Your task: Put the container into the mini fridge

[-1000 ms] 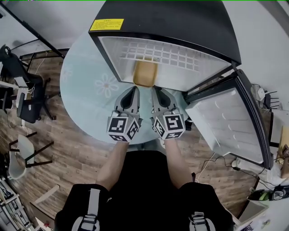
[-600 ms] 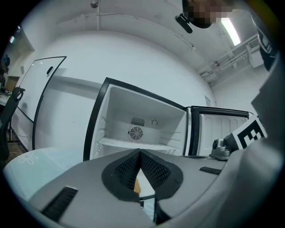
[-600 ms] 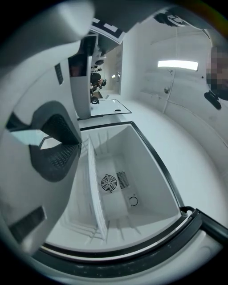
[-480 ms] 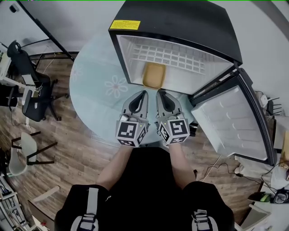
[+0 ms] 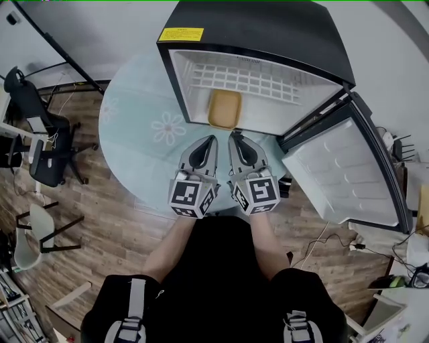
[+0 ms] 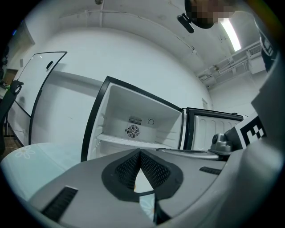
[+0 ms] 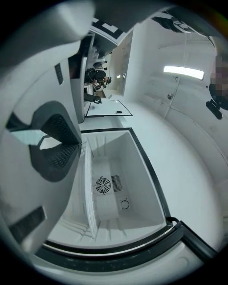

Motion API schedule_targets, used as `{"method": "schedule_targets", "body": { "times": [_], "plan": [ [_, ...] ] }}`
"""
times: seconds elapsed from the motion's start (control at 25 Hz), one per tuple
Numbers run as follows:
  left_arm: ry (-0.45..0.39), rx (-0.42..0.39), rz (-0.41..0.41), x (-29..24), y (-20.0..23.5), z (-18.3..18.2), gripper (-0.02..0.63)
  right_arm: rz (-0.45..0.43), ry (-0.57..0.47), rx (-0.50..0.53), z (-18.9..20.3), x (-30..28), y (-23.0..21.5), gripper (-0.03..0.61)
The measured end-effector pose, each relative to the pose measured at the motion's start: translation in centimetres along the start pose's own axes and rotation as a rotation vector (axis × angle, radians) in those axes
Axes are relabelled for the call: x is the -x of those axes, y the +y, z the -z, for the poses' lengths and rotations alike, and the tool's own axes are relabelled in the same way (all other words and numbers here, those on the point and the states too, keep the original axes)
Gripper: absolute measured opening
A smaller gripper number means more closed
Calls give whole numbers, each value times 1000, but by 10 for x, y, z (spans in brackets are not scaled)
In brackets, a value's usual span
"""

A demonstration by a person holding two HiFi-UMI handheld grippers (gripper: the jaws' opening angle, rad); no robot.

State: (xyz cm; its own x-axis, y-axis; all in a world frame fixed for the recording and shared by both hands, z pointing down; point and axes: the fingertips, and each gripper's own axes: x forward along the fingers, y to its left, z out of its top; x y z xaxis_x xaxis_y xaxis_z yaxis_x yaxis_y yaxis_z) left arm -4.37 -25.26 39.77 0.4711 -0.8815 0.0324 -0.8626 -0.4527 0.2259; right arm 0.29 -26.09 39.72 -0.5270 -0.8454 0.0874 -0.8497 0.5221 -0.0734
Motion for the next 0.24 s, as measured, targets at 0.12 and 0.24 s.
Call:
{"method": "schedule_targets", "body": {
  "times": [0.12,0.24],
  "plan": [
    [1,15,6,2,1,3,-8,11,9,1,5,3,0,1],
    [-2,26,13,4,3,2,-8,18,11,4,7,4,2,1]
  ]
}}
